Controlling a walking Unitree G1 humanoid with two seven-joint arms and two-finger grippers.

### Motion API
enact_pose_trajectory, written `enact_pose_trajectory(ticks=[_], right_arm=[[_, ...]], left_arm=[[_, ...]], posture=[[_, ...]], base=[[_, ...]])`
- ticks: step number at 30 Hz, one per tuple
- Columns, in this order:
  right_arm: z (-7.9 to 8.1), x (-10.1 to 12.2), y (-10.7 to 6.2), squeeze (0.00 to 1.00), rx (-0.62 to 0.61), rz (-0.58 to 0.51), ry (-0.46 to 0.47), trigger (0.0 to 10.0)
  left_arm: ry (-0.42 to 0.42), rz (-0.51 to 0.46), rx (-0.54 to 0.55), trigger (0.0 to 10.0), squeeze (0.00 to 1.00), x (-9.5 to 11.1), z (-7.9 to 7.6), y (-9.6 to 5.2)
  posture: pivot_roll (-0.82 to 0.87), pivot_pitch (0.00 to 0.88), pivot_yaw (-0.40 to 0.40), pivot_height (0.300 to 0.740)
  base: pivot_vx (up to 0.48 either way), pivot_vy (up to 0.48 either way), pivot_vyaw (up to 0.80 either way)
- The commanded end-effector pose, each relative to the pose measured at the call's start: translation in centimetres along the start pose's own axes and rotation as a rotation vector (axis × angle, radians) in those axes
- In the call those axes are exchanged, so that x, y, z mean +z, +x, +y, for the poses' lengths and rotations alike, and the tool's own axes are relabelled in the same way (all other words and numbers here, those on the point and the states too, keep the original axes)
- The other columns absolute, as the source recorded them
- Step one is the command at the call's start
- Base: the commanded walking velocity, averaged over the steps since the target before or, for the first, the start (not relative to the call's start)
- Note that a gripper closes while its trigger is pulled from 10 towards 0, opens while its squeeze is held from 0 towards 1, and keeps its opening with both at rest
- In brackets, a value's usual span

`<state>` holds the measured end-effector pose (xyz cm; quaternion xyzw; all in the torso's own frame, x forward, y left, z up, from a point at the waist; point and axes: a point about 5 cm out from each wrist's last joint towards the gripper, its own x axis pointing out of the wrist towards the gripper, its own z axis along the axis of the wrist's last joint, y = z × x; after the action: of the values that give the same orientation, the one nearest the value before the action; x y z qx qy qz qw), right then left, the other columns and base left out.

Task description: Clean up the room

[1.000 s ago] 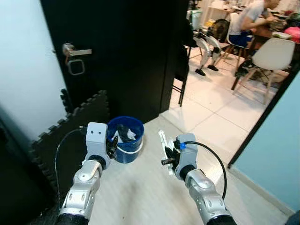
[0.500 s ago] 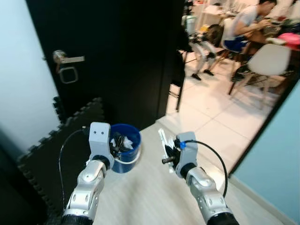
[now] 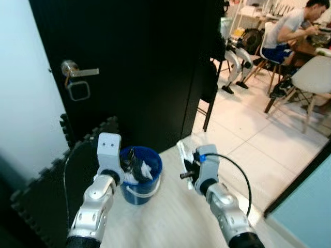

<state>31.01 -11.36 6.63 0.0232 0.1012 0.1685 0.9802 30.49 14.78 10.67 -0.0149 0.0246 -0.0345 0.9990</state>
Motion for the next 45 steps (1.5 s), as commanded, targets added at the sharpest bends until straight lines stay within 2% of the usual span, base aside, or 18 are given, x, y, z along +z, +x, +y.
enact_pose_trajectory(ticks=[1,14,17,18,33,43,44,45], right_arm=[[-0.3,-0.2,-0.1,0.00,-0.010,0.008,-0.005,10.0],[0.3,-0.7,-0.2,0.00,0.029,0.029,-0.042,10.0],[0.4,-0.7,-0.1,0.00,0.030,0.025,-0.061,10.0],[0.4,-0.7,-0.1,0.00,0.022,0.027,-0.042,10.0],[0.4,-0.8,0.1,0.00,0.036,0.039,-0.054,10.0],[0.6,-1.1,0.3,0.00,0.054,0.062,-0.088,10.0],[0.5,-1.4,0.3,0.00,0.055,0.088,-0.111,10.0],[0.5,-1.8,0.5,0.00,0.056,0.120,-0.133,10.0]], left_arm=[[-0.002,0.016,-0.006,10.0,0.00,-0.2,-0.2,0.0],[0.012,0.016,-0.017,10.0,0.00,-0.1,-0.3,-0.1],[0.011,0.019,-0.018,10.0,0.00,-0.2,-0.3,-0.2],[0.011,0.019,-0.018,10.0,0.00,-0.2,-0.3,-0.2],[0.009,0.018,-0.011,10.0,0.00,-0.3,-0.3,-0.3],[0.006,0.020,-0.013,10.0,0.00,-0.3,-0.4,-0.3],[0.007,0.042,-0.034,10.0,0.00,-0.8,-0.7,-0.3],[0.068,0.093,-0.082,10.0,0.00,-1.6,-1.2,-0.2]], posture=[[0.06,0.000,-0.070,0.740],[0.05,0.000,-0.066,0.740],[0.06,0.000,-0.070,0.740],[0.06,0.000,-0.071,0.740],[0.06,0.000,-0.077,0.740],[0.06,0.000,-0.081,0.740],[0.05,0.000,-0.083,0.740],[0.04,0.015,-0.084,0.740]], base=[[0.409,0.000,0.00],[0.405,0.000,0.00],[0.401,0.000,0.80],[0.405,0.000,0.00],[0.402,0.000,0.00],[0.402,0.000,0.00],[0.000,0.000,0.00],[0.000,0.000,0.00]])
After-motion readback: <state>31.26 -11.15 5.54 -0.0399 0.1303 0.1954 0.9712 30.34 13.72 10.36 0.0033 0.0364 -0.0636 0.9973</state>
